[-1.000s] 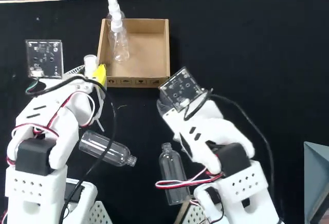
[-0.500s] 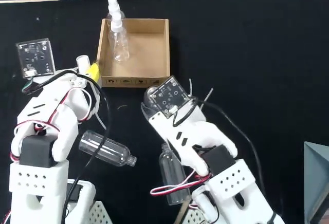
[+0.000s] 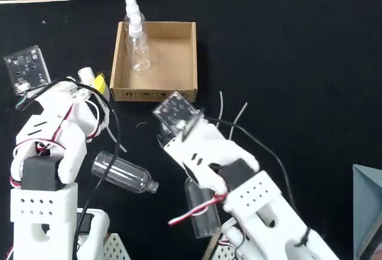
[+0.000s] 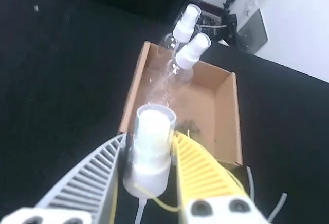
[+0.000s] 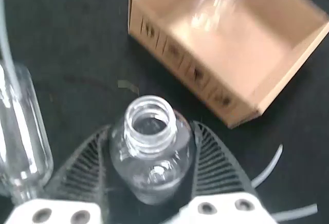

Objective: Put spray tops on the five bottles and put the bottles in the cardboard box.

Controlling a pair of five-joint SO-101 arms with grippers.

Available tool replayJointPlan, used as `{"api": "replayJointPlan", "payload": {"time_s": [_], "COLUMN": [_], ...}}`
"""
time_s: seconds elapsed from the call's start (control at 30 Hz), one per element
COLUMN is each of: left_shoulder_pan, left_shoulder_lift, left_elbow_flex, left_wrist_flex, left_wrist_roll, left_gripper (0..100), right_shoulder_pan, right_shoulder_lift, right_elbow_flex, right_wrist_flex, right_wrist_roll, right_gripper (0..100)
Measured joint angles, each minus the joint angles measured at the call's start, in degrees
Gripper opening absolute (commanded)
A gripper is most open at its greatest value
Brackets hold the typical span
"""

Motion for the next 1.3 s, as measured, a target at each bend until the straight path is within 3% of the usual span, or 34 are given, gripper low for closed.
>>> {"api": "replayJointPlan", "payload": {"time_s": [0.27,0.8,1.0,1.3], "left_shoulder_pan": [-0.1,-0.1,-0.1,-0.1], "left_shoulder_lift": [0.0,0.0,0.0,0.0], "left_elbow_flex": [0.0,0.0,0.0,0.0], "left_wrist_flex": [0.0,0.0,0.0,0.0], "left_wrist_roll": [3.2,3.7,9.3,10.4], "left_gripper": [3,3,3,3], "right_shoulder_pan": [-0.3,-0.3,-0.4,-0.4], "right_shoulder_lift": [7.0,16.0,18.5,21.6], "right_elbow_flex": [-2.3,-3.3,-3.8,-3.8], "right_wrist_flex": [-0.1,-10.4,-13.4,-17.7], "right_wrist_roll": [0.0,0.0,0.0,-0.1], "right_gripper": [1.1,1.1,1.1,1.1]}}
